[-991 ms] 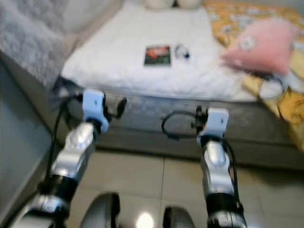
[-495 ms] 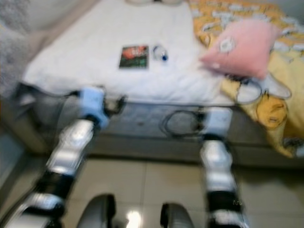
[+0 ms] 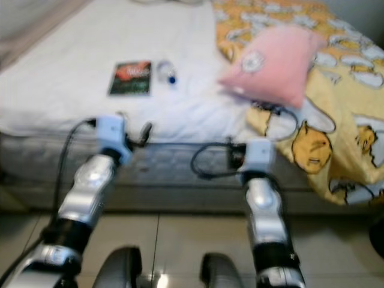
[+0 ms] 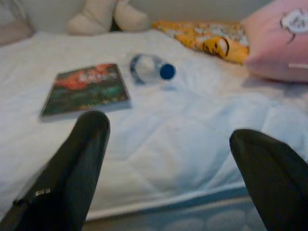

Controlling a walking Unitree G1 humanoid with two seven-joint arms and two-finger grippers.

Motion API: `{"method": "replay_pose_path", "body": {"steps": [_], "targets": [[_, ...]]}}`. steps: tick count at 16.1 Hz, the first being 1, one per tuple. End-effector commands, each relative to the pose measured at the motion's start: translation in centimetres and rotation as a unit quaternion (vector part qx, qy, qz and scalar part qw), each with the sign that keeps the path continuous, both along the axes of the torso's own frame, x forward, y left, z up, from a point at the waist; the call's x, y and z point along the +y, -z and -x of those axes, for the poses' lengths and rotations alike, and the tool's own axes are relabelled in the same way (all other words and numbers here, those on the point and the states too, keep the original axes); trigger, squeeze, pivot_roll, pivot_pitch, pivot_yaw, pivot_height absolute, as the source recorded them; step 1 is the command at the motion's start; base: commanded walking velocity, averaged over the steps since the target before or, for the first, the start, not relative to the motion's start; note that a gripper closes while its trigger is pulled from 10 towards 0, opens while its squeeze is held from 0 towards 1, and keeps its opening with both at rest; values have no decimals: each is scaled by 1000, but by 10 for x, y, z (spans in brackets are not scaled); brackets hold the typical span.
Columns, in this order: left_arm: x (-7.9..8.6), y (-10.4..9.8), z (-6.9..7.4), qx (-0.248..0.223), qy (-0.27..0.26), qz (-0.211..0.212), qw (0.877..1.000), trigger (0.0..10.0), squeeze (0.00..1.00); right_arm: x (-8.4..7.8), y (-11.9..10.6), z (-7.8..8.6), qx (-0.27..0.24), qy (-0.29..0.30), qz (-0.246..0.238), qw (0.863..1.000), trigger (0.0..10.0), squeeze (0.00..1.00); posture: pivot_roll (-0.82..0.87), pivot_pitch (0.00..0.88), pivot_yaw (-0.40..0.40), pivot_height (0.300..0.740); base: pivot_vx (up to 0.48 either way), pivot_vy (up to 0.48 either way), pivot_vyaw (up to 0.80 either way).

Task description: Clean up the room

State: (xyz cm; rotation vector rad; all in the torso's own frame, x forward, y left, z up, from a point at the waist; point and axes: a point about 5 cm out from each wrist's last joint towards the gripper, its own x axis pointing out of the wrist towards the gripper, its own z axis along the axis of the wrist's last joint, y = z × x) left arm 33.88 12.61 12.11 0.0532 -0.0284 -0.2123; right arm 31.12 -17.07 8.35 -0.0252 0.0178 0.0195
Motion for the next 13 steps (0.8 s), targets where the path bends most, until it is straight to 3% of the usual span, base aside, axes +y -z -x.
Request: {"method": "replay_pose_path", "body": {"steps": [1,8,13], "targets": [[-11,0,0,2,13,1,1000,10000,0,-14,3,0,19,19,-2,1000,10000,0,-37,0,-5,641,0,0,0],[-3,6,5,4,12,-18,1000,10000,0,-5,1,-5,14,1,-26,1000,10000,0,10,0,-19,701,0,0,0],[-1,22,12,39,21,-43,998,10000,0,-3,2,-7,12,0,-32,999,10000,0,50,0,-48,740,0,0,0]]}}
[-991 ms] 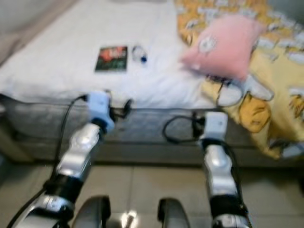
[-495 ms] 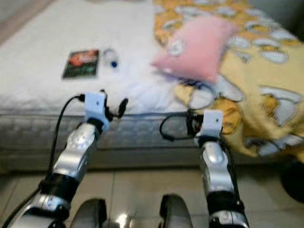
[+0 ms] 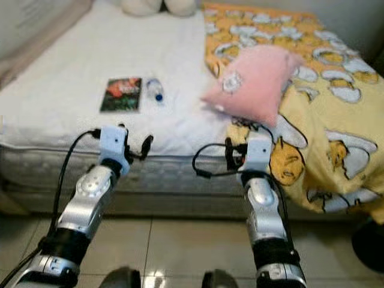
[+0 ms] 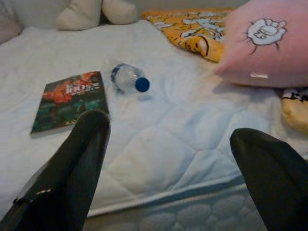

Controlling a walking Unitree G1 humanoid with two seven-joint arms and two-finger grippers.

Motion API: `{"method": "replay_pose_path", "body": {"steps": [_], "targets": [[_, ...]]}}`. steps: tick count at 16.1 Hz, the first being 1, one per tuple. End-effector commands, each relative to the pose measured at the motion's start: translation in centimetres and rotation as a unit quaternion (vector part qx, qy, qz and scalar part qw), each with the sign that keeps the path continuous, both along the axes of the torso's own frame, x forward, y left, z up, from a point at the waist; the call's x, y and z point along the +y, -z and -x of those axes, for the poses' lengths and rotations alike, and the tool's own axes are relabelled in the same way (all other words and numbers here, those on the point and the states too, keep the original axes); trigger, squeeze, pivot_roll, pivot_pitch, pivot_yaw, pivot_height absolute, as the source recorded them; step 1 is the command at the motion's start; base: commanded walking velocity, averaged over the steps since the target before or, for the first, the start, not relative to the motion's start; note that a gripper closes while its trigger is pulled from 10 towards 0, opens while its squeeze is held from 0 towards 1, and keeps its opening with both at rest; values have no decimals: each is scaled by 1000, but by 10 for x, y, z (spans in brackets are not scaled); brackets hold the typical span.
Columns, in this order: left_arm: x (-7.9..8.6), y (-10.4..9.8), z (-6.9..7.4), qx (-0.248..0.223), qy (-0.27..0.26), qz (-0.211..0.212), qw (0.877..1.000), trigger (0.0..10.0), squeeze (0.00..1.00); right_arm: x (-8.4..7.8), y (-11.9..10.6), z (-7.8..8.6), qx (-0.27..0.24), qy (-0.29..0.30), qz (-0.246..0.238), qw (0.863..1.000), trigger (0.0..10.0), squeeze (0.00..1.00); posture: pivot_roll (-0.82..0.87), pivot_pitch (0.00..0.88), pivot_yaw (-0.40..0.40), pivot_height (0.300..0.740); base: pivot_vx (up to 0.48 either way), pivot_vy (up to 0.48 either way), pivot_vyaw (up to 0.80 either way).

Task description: Clean up the room

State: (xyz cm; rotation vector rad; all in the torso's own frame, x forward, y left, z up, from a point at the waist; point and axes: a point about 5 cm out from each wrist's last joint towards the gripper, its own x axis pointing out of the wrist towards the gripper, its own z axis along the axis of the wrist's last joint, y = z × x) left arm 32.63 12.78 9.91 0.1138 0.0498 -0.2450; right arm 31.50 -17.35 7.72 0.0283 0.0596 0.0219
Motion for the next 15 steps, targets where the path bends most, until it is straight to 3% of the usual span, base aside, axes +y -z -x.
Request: {"method": "replay_pose_path", "body": {"steps": [1,4,5,6,8,10,12,13,15], "targets": [[-4,0,0,5,9,-7,1000,10000,0,1,-5,-3,-11,2,-7,1000,10000,0,68,0,-67,740,0,0,0],[-14,-3,-7,0,27,-13,1000,10000,0,-3,-2,-1,-8,26,-18,999,10000,0,152,0,-159,740,0,0,0],[-17,-3,-8,4,30,-4,1000,10000,0,-5,-1,1,-8,30,-19,999,10000,0,152,0,-159,740,0,0,0],[-28,-2,-8,13,47,15,999,10000,0,-13,3,6,-1,40,-16,999,10000,0,195,0,-237,740,0,0,0],[-36,3,-5,32,57,47,997,10000,0,-26,9,13,10,55,-10,998,10000,0,250,0,-304,740,0,0,0],[-36,8,-7,66,31,114,991,10000,0,-32,17,18,25,63,-17,998,10000,0,284,0,-356,740,0,0,0],[-18,10,-14,90,-41,201,975,10000,0,-30,14,13,15,54,-26,998,10000,0,291,0,-371,740,0,0,0],[-6,10,-14,90,-63,208,972,10000,0,-28,11,10,12,55,-35,998,10000,0,266,0,-330,740,0,0,0],[5,6,-10,54,-53,100,992,10000,0,-26,9,9,6,66,-61,996,10000,0,178,0,-229,740,0,0,0]]}}
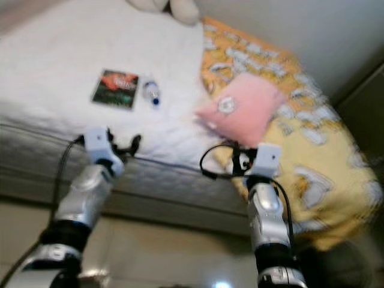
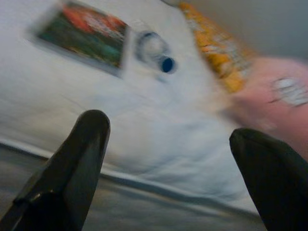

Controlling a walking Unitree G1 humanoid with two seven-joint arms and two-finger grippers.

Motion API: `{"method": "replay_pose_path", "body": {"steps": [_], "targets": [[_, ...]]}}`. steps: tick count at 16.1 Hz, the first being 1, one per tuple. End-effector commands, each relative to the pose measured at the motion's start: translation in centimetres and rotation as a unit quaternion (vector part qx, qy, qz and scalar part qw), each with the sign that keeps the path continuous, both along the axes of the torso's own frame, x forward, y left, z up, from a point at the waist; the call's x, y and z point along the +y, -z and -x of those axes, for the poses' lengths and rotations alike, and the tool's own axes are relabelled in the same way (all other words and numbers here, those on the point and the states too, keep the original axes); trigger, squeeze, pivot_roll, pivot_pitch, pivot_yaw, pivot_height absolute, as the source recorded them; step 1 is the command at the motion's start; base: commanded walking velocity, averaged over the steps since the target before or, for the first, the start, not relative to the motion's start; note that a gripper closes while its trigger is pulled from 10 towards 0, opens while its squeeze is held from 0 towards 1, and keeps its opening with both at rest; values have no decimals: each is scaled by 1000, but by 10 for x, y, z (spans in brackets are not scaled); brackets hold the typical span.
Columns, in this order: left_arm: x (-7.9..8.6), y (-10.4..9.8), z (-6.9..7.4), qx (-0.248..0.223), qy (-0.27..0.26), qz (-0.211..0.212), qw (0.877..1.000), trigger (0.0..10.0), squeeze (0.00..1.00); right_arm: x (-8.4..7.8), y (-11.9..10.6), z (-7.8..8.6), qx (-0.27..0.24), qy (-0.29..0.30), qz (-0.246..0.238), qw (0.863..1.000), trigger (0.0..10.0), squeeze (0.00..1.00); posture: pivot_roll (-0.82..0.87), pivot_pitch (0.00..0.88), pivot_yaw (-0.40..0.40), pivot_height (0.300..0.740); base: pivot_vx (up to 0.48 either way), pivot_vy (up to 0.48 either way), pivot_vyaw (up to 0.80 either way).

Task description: Clean up the room

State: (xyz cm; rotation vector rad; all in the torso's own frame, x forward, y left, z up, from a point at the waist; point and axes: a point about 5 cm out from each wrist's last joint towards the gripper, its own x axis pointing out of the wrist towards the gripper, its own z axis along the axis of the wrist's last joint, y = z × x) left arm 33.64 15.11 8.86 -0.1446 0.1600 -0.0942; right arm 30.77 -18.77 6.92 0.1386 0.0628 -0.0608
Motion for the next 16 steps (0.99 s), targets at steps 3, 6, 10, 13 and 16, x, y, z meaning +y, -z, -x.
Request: {"method": "replay_pose_path", "body": {"steps": [3,6,10,13,16], "targets": [[-20,-11,-2,-31,46,-26,998,10000,0,-18,2,5,0,38,-6,999,10000,0,115,0,-157,740,0,0,-727],[-38,-16,-8,-37,82,-46,995,10000,0,-14,1,5,-3,20,38,999,10000,0,32,0,-82,740,0,0,-683],[-45,-22,-11,-63,93,-38,993,10000,0,-16,-14,0,-36,25,47,998,10000,0,-32,0,-42,740,88,0,0],[-54,-30,-13,-88,118,-80,986,10000,0,-16,-10,3,-29,33,48,998,10000,0,-43,0,-33,740,480,0,-179],[-51,-25,-15,-66,107,-38,991,10000,0,-15,-9,3,-29,35,45,998,10000,0,-61,0,-9,740,480,0,-498]]}}
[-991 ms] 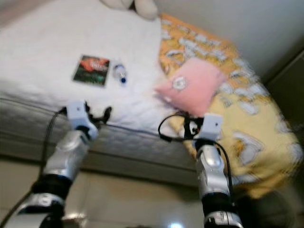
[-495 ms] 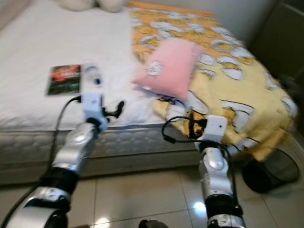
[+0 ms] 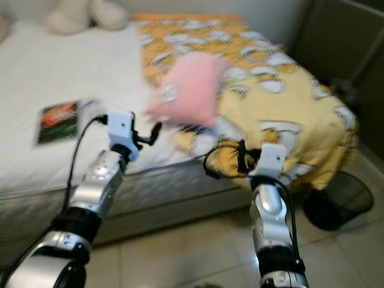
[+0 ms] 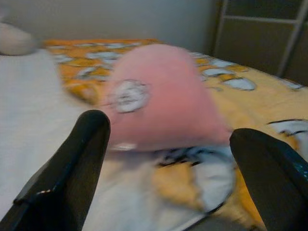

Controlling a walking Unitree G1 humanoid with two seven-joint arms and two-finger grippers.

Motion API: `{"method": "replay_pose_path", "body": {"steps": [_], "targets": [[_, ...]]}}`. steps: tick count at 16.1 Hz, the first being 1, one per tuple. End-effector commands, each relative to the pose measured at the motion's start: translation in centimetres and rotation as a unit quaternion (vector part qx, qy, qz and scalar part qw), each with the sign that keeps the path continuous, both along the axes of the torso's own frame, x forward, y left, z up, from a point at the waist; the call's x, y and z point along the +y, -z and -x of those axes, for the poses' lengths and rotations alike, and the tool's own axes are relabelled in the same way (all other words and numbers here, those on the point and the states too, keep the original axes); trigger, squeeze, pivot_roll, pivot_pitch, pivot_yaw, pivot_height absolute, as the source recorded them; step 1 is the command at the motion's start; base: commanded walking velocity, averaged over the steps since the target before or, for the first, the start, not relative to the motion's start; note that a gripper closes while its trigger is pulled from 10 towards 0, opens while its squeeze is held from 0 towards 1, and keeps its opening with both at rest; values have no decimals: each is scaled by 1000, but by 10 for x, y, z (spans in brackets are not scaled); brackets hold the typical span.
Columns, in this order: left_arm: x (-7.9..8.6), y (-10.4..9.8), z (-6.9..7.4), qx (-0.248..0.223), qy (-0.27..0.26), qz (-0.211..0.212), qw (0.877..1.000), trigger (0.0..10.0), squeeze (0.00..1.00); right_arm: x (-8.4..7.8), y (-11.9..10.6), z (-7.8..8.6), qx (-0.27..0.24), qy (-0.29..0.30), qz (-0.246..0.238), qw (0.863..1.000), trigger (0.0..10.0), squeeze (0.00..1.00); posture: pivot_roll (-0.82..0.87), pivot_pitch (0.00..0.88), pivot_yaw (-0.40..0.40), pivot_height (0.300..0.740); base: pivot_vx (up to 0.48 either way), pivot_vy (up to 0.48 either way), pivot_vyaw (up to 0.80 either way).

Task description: Clean up the room

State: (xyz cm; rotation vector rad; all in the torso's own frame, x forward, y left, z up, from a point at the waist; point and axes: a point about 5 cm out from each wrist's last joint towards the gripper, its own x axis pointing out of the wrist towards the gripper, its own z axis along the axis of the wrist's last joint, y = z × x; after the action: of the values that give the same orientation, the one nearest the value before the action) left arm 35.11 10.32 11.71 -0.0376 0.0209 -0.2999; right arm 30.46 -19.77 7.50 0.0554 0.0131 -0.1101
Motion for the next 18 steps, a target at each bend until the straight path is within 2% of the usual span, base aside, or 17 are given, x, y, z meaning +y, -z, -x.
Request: {"method": "replay_pose_path", "body": {"steps": [1,3,6,8,10,13,15,18], "targets": [[-1,5,-2,28,-5,28,999,10000,0,-4,-3,0,-10,5,4,1000,10000,0,-62,0,-7,740,480,0,0],[6,7,-5,50,-31,74,995,10000,0,-2,-6,-3,-13,-2,7,1000,10000,0,-63,0,-8,740,480,0,0],[11,8,-6,53,-54,79,994,10000,0,-1,-12,-7,-15,-14,16,1000,10000,0,-62,0,-22,740,480,0,0],[16,11,-6,66,-75,105,989,10000,0,-2,-15,-9,-17,-25,20,999,10000,0,-62,0,-27,740,469,0,0],[17,11,-6,68,-80,111,988,10000,0,0,-19,-12,-19,-35,24,999,10000,0,-60,0,-31,740,444,0,0],[15,9,-7,55,-73,86,992,10000,0,2,-22,-14,-23,-41,27,999,10000,0,-56,0,-35,740,434,0,0],[8,4,-7,34,-47,35,998,10000,0,2,-20,-13,-21,-33,19,999,10000,0,-53,0,-33,740,452,0,0],[7,0,-10,30,-41,34,998,10000,0,4,-18,-11,-20,-34,15,999,10000,0,-57,0,-23,740,461,0,0]]}}
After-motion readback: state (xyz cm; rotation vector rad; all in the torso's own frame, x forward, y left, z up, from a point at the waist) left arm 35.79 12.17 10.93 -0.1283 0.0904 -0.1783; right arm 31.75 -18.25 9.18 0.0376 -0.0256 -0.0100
